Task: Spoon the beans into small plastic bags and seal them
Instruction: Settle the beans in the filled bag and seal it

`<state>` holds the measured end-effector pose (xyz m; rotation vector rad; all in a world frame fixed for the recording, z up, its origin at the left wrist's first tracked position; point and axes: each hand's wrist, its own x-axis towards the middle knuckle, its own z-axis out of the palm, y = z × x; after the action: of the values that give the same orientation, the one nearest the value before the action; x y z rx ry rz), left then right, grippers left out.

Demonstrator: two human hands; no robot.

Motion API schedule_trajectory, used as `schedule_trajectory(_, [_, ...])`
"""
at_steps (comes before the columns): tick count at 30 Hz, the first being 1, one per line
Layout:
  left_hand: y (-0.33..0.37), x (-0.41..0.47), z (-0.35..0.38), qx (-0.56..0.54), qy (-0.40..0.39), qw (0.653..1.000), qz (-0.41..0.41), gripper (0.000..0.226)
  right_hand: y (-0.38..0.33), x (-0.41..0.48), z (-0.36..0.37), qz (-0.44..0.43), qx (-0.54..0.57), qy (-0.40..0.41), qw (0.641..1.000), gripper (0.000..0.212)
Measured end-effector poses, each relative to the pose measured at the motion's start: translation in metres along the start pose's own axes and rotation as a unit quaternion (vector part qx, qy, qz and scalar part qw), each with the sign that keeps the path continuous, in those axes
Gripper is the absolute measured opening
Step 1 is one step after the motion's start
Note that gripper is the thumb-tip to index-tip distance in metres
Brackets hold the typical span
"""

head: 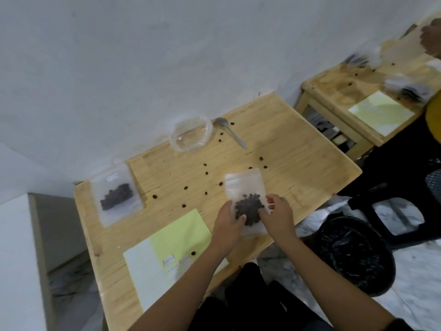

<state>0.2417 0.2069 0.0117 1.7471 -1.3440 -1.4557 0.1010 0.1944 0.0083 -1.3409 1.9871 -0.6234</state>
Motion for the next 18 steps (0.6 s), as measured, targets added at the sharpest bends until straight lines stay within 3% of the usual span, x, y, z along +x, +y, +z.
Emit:
schedule_trajectory(5, [0.002, -0.007, -0.037, -0.116, 0.091, 0.989, 0.003, 0.046, -0.037, 0.009, -0.009, -0.032, 0.08, -0.028, 0.996, 0.034])
schedule_trajectory(8, [-0.005, -0.016, -0.073, -0.222, 0.138, 0.964, 0.038, 0.027, -0.068, 0.007, 0.003, -0.08, 0.109, -0.119, 0.984, 0.031])
schedule_trajectory(11, [-0.024, -0.031, -0.112, -0.286, 0.17, 0.942, 0.047, 0.03, -0.097, -0.005, 0.032, -0.118, 0.129, -0.233, 0.957, 0.03])
schedule_trajectory(15, [-0.062, -0.061, -0.153, -0.297, 0.262, 0.917, 0.034, 0.037, -0.117, -0.026, 0.077, -0.143, 0.103, -0.348, 0.921, 0.015])
schedule_trajectory(18, [-0.095, -0.089, -0.174, -0.317, 0.336, 0.887, 0.011, 0.038, -0.114, -0.04, 0.108, -0.155, 0.002, -0.375, 0.914, 0.008])
